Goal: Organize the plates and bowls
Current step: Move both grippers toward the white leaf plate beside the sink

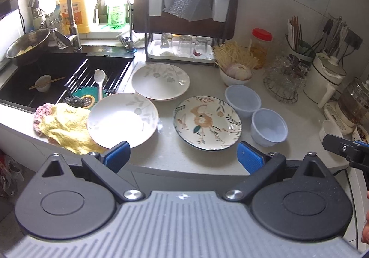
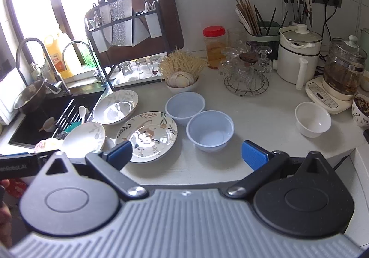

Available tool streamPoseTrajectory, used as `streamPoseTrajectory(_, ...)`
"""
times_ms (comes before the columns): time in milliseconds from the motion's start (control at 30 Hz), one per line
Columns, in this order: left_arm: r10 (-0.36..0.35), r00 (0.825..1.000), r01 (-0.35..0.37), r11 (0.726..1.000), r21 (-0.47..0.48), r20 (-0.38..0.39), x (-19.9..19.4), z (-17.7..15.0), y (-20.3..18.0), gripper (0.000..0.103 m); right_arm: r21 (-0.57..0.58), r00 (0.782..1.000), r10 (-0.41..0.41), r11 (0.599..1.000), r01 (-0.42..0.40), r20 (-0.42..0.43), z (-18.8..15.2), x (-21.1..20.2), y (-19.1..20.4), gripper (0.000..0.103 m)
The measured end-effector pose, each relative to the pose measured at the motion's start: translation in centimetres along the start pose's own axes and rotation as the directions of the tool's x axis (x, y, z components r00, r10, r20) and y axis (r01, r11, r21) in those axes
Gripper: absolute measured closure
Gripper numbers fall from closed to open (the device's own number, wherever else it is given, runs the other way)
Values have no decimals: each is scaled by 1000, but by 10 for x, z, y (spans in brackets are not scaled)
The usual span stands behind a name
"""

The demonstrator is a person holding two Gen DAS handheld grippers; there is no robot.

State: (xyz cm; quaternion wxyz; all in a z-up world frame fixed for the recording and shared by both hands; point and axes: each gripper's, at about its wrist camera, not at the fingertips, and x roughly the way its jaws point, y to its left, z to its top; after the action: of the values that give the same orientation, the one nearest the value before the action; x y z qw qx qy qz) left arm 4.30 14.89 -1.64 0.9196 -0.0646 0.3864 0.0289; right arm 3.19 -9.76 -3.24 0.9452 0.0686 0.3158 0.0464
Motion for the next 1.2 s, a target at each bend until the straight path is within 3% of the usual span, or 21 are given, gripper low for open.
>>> streamPoseTrajectory(200, 32, 999, -32, 999, -12, 5, -1, 4, 41, 2, -11, 1000, 11, 1000, -11, 25, 1, 7, 32, 0)
streamPoseTrajectory(667, 112, 994, -111, 988, -111, 3, 15, 14, 103, 2, 20, 994, 99, 995, -98, -49, 11, 54, 73, 1)
streamPoseTrajectory(1000, 131, 991, -133, 982, -135, -25, 49, 38, 140, 2, 60, 975, 189, 981, -183, -116, 24, 110, 109, 2)
streamPoseTrajectory(1200, 118, 990, -128, 982, -138, -83, 84, 53, 162, 2, 115, 955, 255, 964, -239, -151, 26, 143, 128, 14)
